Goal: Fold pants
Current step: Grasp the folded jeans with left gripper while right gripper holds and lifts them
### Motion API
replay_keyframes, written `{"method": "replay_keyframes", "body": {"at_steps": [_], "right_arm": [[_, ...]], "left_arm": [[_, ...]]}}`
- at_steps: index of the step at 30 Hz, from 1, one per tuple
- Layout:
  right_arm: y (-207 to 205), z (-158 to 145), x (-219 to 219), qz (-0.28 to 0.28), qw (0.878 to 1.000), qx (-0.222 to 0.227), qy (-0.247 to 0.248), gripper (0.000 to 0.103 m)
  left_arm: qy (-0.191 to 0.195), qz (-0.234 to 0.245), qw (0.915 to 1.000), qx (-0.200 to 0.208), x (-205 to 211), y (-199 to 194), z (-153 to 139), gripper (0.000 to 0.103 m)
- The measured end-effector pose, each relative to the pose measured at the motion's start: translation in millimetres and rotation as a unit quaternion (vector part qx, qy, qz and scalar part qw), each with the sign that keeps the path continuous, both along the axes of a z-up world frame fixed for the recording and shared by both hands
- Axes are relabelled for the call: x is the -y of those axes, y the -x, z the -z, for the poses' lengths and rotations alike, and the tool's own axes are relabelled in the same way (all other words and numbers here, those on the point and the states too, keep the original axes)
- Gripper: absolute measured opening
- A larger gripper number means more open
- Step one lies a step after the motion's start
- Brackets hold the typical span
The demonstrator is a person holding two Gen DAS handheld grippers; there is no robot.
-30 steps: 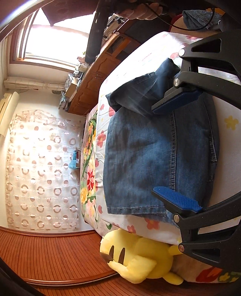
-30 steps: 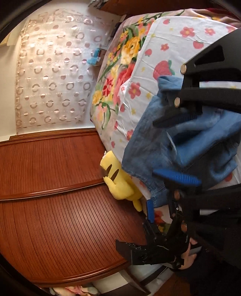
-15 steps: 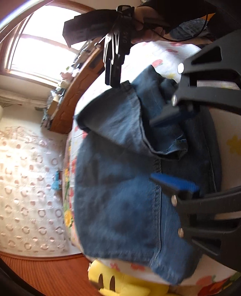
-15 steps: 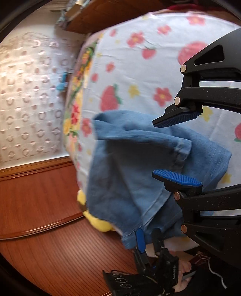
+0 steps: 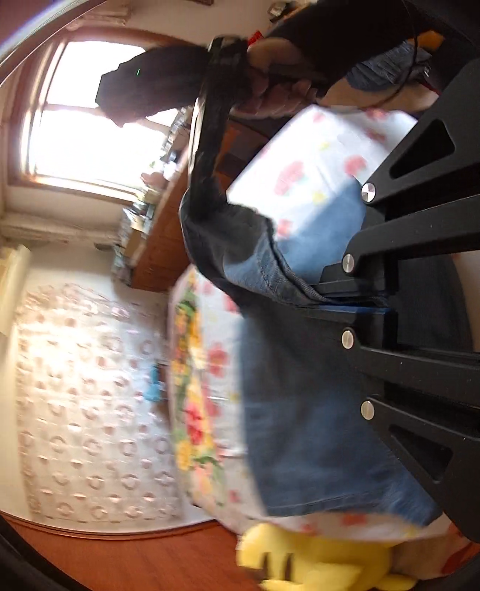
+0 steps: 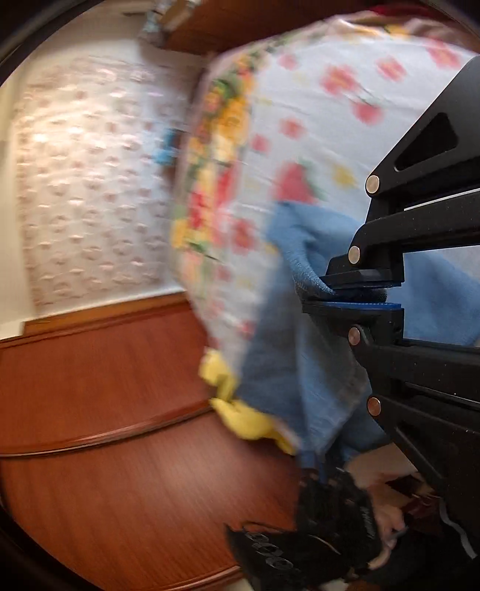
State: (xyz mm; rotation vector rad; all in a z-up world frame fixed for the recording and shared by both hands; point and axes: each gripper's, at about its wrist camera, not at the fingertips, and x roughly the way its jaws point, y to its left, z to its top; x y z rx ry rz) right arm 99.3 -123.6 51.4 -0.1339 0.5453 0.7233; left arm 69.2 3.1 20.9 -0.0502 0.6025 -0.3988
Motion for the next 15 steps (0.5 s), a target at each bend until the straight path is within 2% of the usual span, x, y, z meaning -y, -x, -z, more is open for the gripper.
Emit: {"method": "replay_keyframes", "body": {"at_steps": [2, 5, 7, 10, 15], "right_arm": [[-1, -28, -3, 0.006, 0.999, 0.031, -0.017, 0.004], [-9, -69, -19, -0.001, 0.998, 0.052, -0.041, 0.004], [-12, -83, -37, -0.011, 0.997, 0.059, -0.045, 0.004], [-13, -93, -69, -0.024, 0.996, 0.073, -0.037, 0.004], [-23, -86, -93, -0.044, 0.996, 0.08, -0.021, 0.004]], "left_arm": [[0.002, 0.004, 0.9998, 0.02, 0, 4, -24, 0.004], [0.01, 0.0, 0.999, 0.043, -12, 13, -52, 0.004], [0.013, -0.008, 0.9984, 0.055, -22, 19, -62, 0.004], [0.006, -0.024, 0.9975, 0.067, -37, 27, -70, 0.004], [0.0, -0.044, 0.9972, 0.061, -58, 29, -65, 0.004]]}}
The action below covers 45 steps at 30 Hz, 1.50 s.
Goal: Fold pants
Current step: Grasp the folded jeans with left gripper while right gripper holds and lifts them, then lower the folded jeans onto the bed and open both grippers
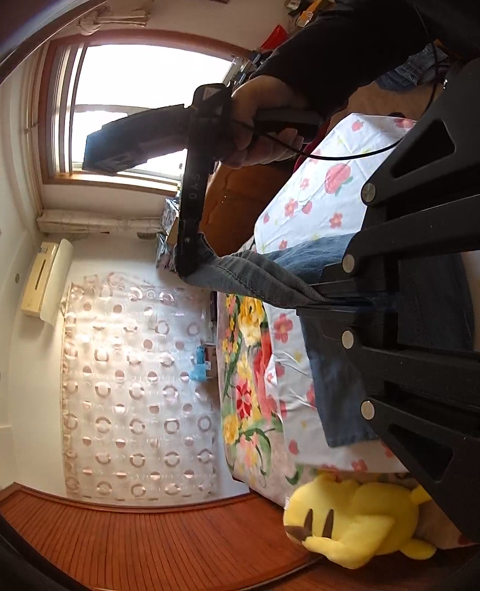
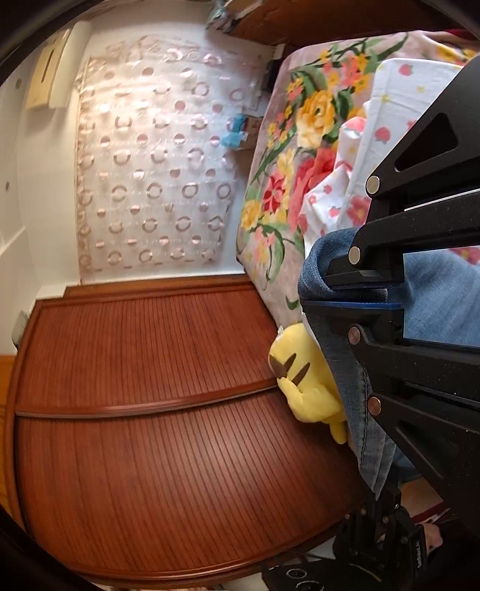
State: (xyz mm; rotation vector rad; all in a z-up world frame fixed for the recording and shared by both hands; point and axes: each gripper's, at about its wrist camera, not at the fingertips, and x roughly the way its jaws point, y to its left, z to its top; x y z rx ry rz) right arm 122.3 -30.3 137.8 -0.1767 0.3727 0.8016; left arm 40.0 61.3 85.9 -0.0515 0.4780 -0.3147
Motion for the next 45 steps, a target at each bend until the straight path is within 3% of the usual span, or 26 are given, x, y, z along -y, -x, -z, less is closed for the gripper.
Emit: {"method": "replay_keyframes", "body": {"at_steps": [8, 18, 26, 34, 36, 38, 41, 45], "right_arm": [[-46, 27, -4, -0.033, 0.999, -0.017, 0.03, 0.004], [-64, 37, -43, -0.056, 0.996, -0.049, 0.058, 0.004], [-82, 68, -87, -0.068, 0.99, -0.093, 0.086, 0.004], [-90, 80, -108, -0.062, 0.988, -0.104, 0.099, 0.004], [-91, 80, -108, -0.06, 0.987, -0.108, 0.104, 0.015], [-89, 77, -103, -0.055, 0.988, -0.105, 0.101, 0.047], [-86, 67, -85, -0.046, 0.991, -0.096, 0.081, 0.05], [-73, 57, -53, -0.033, 0.994, -0.08, 0.073, 0.05]], "left_arm": [[0.008, -0.022, 0.9993, -0.028, -26, 15, 34, 0.004], [0.006, -0.051, 0.9967, -0.063, -45, 21, 65, 0.004], [0.021, -0.08, 0.9903, -0.112, -70, 20, 106, 0.004], [0.023, -0.093, 0.9864, -0.134, -75, 16, 125, 0.004], [0.019, -0.095, 0.9855, -0.139, -74, 15, 129, 0.004], [0.022, -0.094, 0.9849, -0.144, -74, 14, 133, 0.004], [0.01, -0.103, 0.9833, -0.15, -74, 11, 137, 0.006], [0.011, -0.11, 0.9833, -0.145, -76, 12, 138, 0.033]]}}
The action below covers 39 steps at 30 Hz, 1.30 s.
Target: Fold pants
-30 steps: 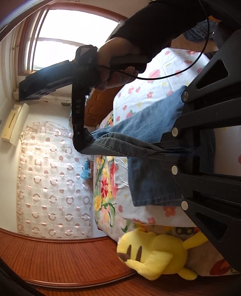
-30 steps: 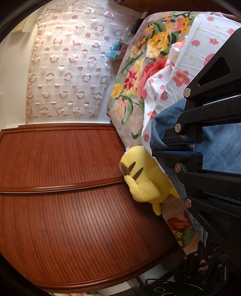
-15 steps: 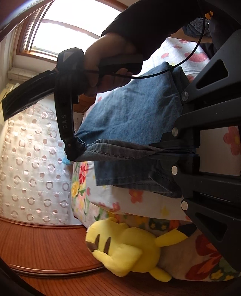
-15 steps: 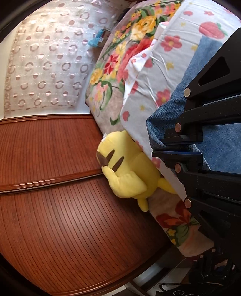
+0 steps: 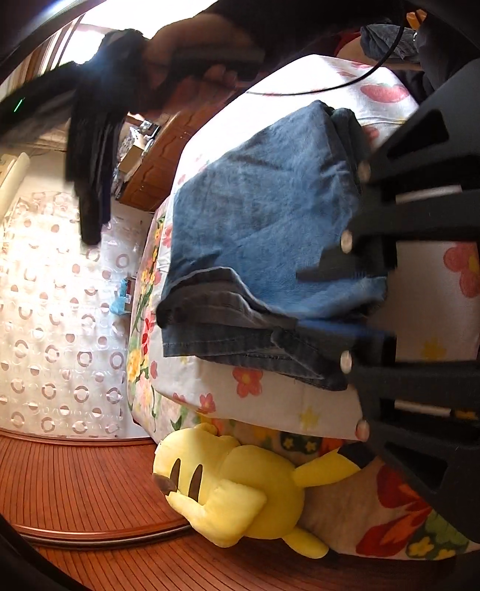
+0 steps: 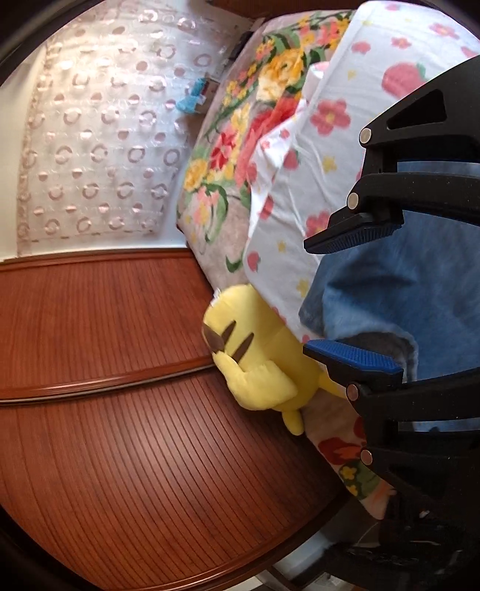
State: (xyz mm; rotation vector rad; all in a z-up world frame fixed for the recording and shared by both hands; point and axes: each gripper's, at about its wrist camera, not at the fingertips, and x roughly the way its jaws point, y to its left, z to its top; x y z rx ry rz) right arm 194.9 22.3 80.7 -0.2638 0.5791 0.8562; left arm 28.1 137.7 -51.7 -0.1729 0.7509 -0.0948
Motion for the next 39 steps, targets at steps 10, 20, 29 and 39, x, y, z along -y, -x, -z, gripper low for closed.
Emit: {"method": "replay_keyframes", "body": {"at_steps": [10, 20, 29, 39], "right_arm": [[46, 5, 88, 0.041, 0.999, 0.027, 0.004, 0.051], [80, 20, 145, 0.086, 0.996, 0.011, 0.007, 0.058], [110, 21, 180, 0.111, 0.994, -0.008, -0.009, 0.059], [117, 24, 188, 0.12, 0.993, -0.018, -0.007, 0.059]], "left_arm": [[0.002, -0.005, 0.9998, 0.02, 4, -6, -10, 0.076], [-0.013, 0.0, 0.9989, 0.046, 27, -15, -23, 0.076], [-0.008, 0.034, 0.998, 0.052, 57, -23, -25, 0.076], [-0.011, 0.069, 0.9965, 0.044, 91, -31, -16, 0.076]]}}
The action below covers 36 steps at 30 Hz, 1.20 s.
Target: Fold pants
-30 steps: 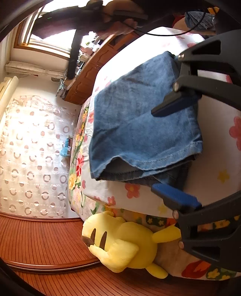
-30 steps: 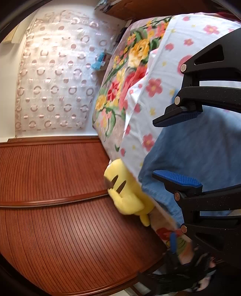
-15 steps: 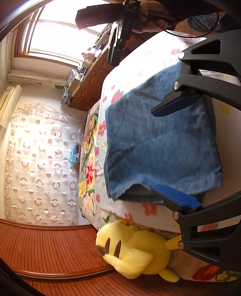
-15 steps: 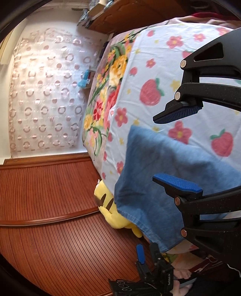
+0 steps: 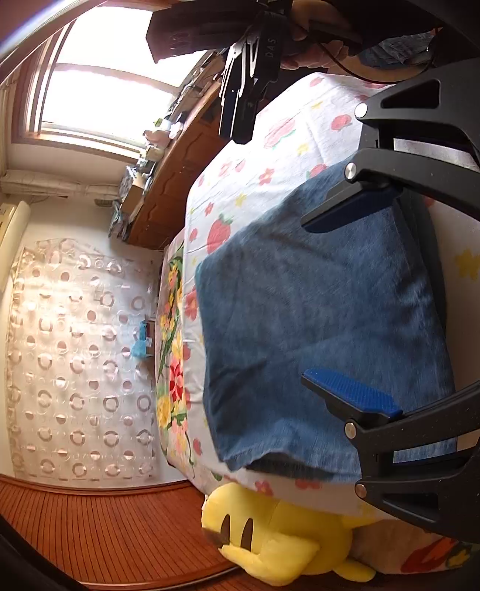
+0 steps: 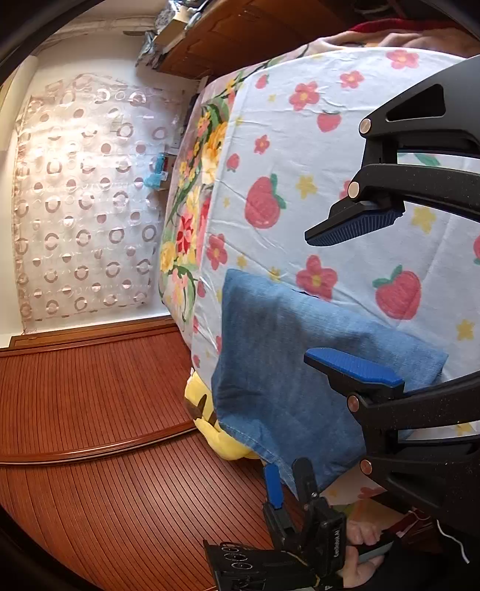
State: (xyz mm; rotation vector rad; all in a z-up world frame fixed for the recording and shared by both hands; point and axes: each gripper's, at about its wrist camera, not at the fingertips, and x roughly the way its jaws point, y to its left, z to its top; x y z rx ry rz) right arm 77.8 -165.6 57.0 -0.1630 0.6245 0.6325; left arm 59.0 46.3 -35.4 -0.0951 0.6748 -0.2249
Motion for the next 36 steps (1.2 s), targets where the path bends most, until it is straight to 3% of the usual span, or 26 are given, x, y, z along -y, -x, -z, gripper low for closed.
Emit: {"method": "replay_keyframes", "body": {"at_steps": [16, 36], "right_arm": [[-30, 51, -40, -0.023, 0.998, -0.065, 0.017, 0.059], [-86, 70, -55, -0.028, 0.994, -0.103, 0.006, 0.061]], "left_arm": [[-0.002, -0.022, 0.9987, -0.047, -17, 5, 49, 0.076], [-0.009, -0.022, 0.9991, -0.035, -15, 12, 51, 0.076]]}}
